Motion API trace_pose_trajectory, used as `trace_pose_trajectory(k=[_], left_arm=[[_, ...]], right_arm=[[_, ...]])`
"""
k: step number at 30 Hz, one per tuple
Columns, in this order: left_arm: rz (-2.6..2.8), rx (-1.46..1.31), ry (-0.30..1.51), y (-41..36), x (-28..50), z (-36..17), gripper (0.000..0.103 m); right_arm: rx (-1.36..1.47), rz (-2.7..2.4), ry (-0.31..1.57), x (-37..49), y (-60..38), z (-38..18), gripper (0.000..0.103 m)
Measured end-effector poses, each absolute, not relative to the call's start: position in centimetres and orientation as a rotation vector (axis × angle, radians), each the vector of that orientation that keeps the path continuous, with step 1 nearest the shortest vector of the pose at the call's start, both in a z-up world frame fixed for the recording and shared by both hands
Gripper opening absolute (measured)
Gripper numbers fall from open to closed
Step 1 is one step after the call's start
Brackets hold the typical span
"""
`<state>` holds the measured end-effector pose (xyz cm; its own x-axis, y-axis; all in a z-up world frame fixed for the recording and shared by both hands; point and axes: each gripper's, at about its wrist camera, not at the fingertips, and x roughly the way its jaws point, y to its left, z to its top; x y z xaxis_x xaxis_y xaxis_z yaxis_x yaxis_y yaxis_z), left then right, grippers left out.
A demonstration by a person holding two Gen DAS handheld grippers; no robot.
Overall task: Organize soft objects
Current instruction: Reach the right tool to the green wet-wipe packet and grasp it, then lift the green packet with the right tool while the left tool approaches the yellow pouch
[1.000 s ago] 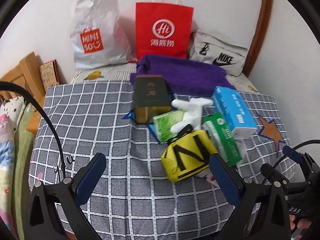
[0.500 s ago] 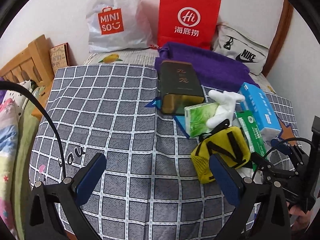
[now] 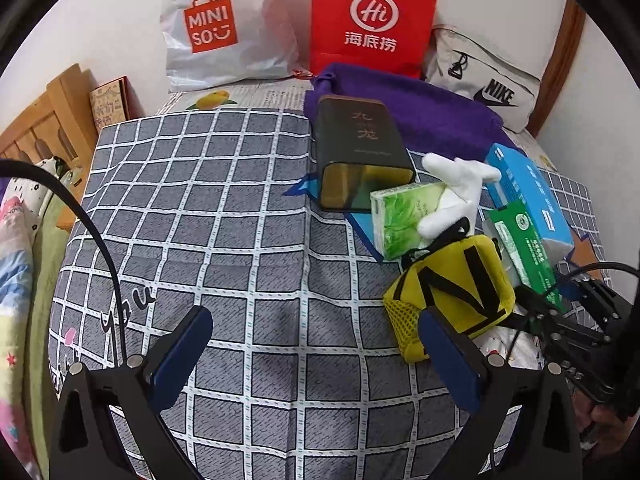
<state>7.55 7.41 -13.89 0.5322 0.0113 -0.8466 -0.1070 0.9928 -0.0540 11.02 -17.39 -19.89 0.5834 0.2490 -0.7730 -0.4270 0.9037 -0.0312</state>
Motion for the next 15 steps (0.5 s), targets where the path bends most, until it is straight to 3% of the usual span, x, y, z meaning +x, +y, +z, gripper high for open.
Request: trace_pose_trajectory(k=[15], left_arm=[[0.04, -0.054, 1.064, 4.9, 8.5, -15.8, 0.103]], right_arm=[[-0.185, 0.363, 0.917, 8.7, -21.7, -21.3, 0.05]])
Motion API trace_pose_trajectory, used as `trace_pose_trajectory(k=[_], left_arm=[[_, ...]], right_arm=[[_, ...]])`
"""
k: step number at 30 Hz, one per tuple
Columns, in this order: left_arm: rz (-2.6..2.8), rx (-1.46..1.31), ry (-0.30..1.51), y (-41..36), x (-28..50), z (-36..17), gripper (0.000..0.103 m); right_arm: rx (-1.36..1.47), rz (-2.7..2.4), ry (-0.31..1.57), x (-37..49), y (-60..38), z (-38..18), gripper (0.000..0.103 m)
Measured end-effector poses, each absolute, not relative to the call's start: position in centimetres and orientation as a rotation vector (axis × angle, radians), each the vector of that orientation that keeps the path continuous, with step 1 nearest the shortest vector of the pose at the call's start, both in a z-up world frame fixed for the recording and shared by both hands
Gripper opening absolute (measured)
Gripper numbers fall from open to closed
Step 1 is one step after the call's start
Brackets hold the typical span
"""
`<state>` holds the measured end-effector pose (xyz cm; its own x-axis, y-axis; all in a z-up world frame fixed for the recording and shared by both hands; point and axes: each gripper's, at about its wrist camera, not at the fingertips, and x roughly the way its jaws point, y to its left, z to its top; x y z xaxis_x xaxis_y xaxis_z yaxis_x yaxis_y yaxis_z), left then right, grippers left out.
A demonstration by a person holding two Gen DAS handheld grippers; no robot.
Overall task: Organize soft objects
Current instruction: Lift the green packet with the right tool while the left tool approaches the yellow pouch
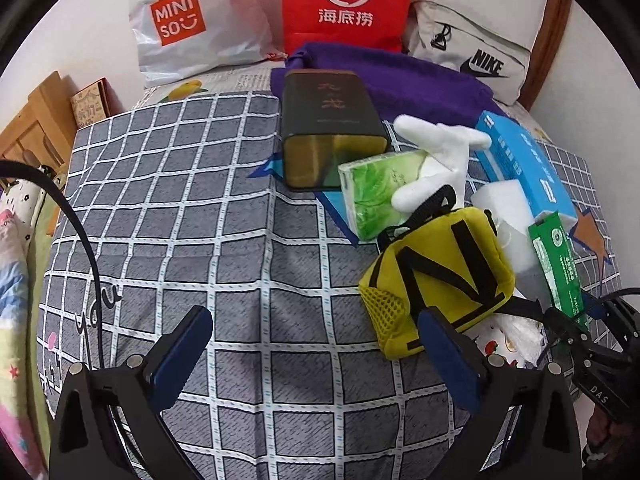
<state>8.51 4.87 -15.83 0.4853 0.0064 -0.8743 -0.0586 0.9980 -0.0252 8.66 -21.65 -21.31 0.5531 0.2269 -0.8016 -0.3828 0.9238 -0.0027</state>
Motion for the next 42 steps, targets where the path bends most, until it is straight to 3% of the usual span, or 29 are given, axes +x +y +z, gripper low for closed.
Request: trace_pose_trajectory(k=[4, 6, 8, 10, 12, 29, 42], left_arm=[[0.042, -0.027, 1.077, 4.2, 8.8, -16.0, 0.103], [0.045, -0.021, 1.08, 4.0, 8.9, -16.1, 0.103], [0.048, -0.017, 1.085, 3.9, 9.0, -16.2, 0.103], [0.048, -0.009, 1.093, 3.7, 9.2, -16.4, 0.103], [0.046, -0.001, 1.095, 3.3, 9.2, -16.5, 0.103], [-0.121, -0.045, 1.033, 1.9, 9.6, -16.4, 0.103], [-0.115, 0.074, 0.993, 3.1, 10.5, -17.5, 0.103]], right_arm=[[-0.205, 0.362, 0.914, 9.4, -21.0, -21.5, 0.057], [-0.233, 0.354, 0.9, 9.7, -20.7, -21.4, 0.066], [-0.26, 0.352, 0.882, 10.0, -20.5, -21.3, 0.067], [-0.275, 0.367, 0.863, 10.0, -20.3, -21.3, 0.064], [-0.273, 0.393, 0.87, 10.1, -20.4, -21.5, 0.044], [-0.162, 0.378, 0.838, 8.4, -23.5, -18.9, 0.043], [-0.117, 0.37, 0.86, 8.8, -24.4, -19.4, 0.044]])
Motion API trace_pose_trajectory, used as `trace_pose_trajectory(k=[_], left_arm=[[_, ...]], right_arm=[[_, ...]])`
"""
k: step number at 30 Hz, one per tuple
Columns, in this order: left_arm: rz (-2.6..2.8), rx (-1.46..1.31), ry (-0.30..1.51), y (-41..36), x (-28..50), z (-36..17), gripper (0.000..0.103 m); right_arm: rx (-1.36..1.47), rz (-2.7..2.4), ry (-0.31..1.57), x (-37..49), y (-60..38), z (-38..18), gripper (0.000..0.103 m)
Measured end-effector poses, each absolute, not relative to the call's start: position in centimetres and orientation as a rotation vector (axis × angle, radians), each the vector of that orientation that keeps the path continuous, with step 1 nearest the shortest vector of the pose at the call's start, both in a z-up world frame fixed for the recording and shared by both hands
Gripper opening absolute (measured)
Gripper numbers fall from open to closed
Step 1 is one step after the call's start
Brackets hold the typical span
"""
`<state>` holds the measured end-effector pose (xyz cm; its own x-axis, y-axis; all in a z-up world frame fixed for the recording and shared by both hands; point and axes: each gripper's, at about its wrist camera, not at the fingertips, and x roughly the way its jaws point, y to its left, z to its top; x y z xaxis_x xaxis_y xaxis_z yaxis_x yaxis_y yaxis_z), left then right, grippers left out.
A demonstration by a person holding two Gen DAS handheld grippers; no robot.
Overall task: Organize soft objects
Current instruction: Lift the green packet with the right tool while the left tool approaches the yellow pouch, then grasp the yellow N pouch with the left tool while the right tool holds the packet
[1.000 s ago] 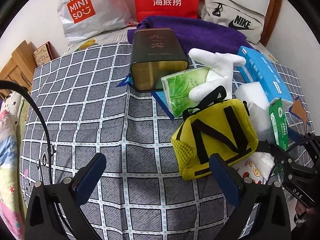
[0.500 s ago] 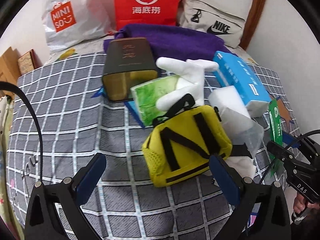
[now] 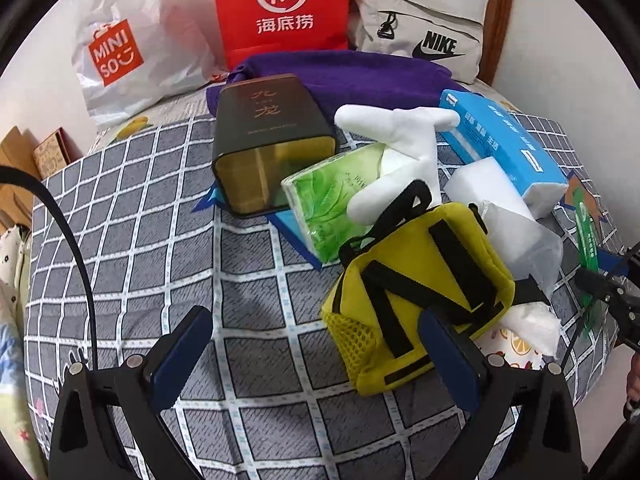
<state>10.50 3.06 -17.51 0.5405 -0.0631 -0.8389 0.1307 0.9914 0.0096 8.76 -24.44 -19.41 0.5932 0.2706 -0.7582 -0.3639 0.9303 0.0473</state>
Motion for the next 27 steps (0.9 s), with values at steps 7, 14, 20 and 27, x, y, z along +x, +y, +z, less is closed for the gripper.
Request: trace_pose_trajectory(k=[7, 14, 20, 27], left_arm=[[-0.178, 0.092, 0.957, 1.9, 11.6, -17.8, 0.089], [-0.331, -0.064, 0.993, 3.0, 11.9, -18.2, 0.038], [-0.31, -0.081, 0.991, 4.0, 11.1, -17.6, 0.027], [-0.288, -0.093, 0.968, 5.0, 10.2, -16.6, 0.017]], right_arm=[[-0.104, 0.375, 0.892, 9.4, -24.2, -20.3, 0.044], [-0.081, 0.367, 0.913, 10.0, -24.7, -20.5, 0.044], [-0.089, 0.365, 0.912, 10.0, -24.5, -20.4, 0.045], [-0.102, 0.364, 0.898, 9.4, -24.1, -19.8, 0.045]])
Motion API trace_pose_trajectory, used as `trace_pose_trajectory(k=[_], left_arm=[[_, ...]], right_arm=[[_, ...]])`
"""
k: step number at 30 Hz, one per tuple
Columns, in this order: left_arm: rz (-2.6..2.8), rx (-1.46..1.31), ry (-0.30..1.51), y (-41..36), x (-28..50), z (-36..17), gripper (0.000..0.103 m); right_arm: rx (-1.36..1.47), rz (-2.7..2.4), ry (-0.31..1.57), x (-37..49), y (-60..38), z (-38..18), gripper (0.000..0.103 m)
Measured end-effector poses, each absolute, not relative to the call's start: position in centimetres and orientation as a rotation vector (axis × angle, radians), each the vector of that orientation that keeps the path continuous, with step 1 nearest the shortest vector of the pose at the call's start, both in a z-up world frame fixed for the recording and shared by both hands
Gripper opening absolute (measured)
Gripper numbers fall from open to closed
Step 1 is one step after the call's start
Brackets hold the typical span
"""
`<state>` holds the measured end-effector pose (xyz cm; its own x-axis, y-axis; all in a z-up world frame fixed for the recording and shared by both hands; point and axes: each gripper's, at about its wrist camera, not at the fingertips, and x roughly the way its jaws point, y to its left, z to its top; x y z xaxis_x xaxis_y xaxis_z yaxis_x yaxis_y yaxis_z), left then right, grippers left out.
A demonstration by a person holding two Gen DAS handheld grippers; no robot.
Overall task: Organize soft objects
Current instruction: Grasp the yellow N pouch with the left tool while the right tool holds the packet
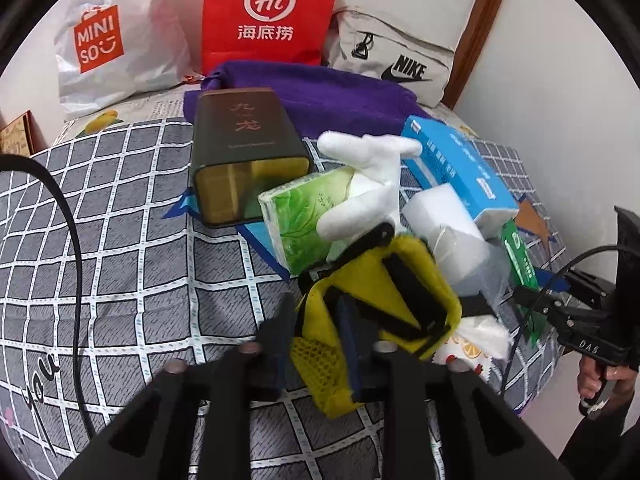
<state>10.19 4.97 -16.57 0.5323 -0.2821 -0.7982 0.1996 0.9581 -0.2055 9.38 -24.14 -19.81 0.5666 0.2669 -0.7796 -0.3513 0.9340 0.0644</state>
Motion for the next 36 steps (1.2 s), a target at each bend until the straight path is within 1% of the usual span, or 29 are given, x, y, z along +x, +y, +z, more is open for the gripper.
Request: trace_pose_trajectory(k=[7, 8, 9, 13, 17, 19, 20, 22, 24, 26, 30, 32, 33, 36], left_arm=[[-0.283, -0.106, 0.948, 5.8, 9.8, -15.3, 0.016], [-0.281, -0.106, 0.944, 5.9, 9.8, -15.1, 0.015], [-0.281, -0.106, 0.939, 6.0, 9.8, -14.8, 0.011], [-0.275, -0.111, 0.941, 6.2, 10.2, -14.2, 0.011], [-0.26, -0.095, 0.968, 6.4, 10.5, -15.2, 0.011], [-0.263, -0.116, 0.993, 6.7, 10.5, -15.9, 0.018], [-0.264, -0.118, 1.0, 6.9, 10.4, -16.3, 0.026], [-0.24, -0.096, 1.012, 7.0, 10.2, -17.0, 0.036], [-0.218, -0.065, 1.019, 6.9, 9.7, -17.4, 0.04], [-0.208, -0.05, 1.021, 7.1, 9.2, -17.6, 0.04], [-0.212, -0.038, 1.025, 7.2, 8.4, -18.1, 0.04], [-0.221, -0.036, 1.024, 7.1, 8.3, -18.3, 0.028], [-0.238, -0.048, 1.023, 7.0, 8.3, -18.4, 0.02], [-0.234, -0.052, 1.022, 6.9, 8.6, -18.2, 0.019]], right_arm=[[-0.098, 0.355, 0.887, 9.0, -24.1, -18.6, 0.045], [-0.095, 0.355, 0.886, 9.1, -24.1, -18.5, 0.045], [-0.092, 0.357, 0.883, 9.1, -24.1, -18.3, 0.045], [-0.097, 0.361, 0.875, 9.1, -23.8, -17.5, 0.045], [-0.105, 0.373, 0.871, 9.2, -23.5, -17.2, 0.045], [-0.104, 0.376, 0.873, 9.3, -23.4, -17.3, 0.045], [-0.103, 0.376, 0.875, 9.3, -23.4, -17.3, 0.045], [-0.106, 0.374, 0.882, 9.3, -23.2, -17.6, 0.045], [-0.107, 0.374, 0.885, 9.3, -23.2, -17.7, 0.045], [-0.106, 0.379, 0.885, 9.2, -23.1, -17.9, 0.045], [-0.105, 0.38, 0.89, 9.1, -22.8, -18.2, 0.045], [-0.105, 0.386, 0.893, 9.0, -22.6, -18.4, 0.045], [-0.108, 0.389, 0.896, 9.0, -22.5, -18.5, 0.045], [-0.116, 0.39, 0.902, 9.0, -22.2, -18.5, 0.045]])
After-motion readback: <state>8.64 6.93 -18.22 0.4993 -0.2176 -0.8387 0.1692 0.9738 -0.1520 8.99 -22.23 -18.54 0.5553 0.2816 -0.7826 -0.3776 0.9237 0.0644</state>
